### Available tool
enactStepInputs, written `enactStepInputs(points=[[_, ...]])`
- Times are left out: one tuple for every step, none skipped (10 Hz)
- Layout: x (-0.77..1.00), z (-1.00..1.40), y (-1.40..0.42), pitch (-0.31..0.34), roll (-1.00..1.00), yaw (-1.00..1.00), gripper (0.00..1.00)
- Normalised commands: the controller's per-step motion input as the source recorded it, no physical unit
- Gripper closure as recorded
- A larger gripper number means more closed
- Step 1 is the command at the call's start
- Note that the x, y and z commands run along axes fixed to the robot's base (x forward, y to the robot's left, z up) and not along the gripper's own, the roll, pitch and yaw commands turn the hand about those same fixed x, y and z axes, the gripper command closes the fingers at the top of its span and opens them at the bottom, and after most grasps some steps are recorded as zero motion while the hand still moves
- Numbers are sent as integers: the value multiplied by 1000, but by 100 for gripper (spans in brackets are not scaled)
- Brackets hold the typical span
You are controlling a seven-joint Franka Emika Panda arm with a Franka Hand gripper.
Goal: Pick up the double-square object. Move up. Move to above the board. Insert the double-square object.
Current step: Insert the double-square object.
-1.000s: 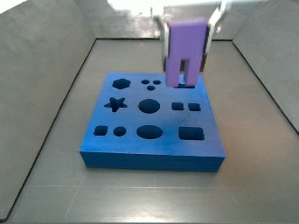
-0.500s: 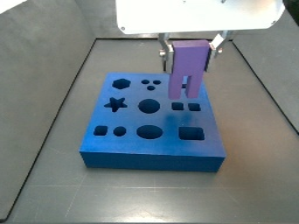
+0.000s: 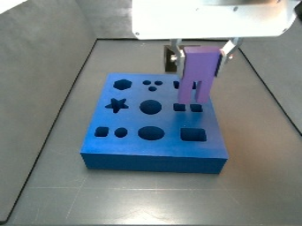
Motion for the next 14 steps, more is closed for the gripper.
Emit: enactStepInputs(points=[[0, -349, -29, 0, 77, -137, 100], [29, 0, 0, 0, 0, -49, 100], [0, -49, 0, 0, 0, 0, 100], [0, -186, 0, 0, 0, -131, 100], [60, -266, 0, 0, 20, -226, 100], [77, -154, 0, 0, 0, -214, 100], [0, -40, -23, 0, 0, 0, 100], [74, -160, 0, 0, 0, -69, 100], [66, -426, -6, 0, 60, -200, 100], [43, -577, -11, -29, 137, -200, 100], [0, -551, 0, 0, 149, -120, 100], [0, -443, 0, 0, 97, -20, 100], [0, -297, 0, 26, 146, 0, 100], [0, 0, 0, -11, 0, 0, 100]])
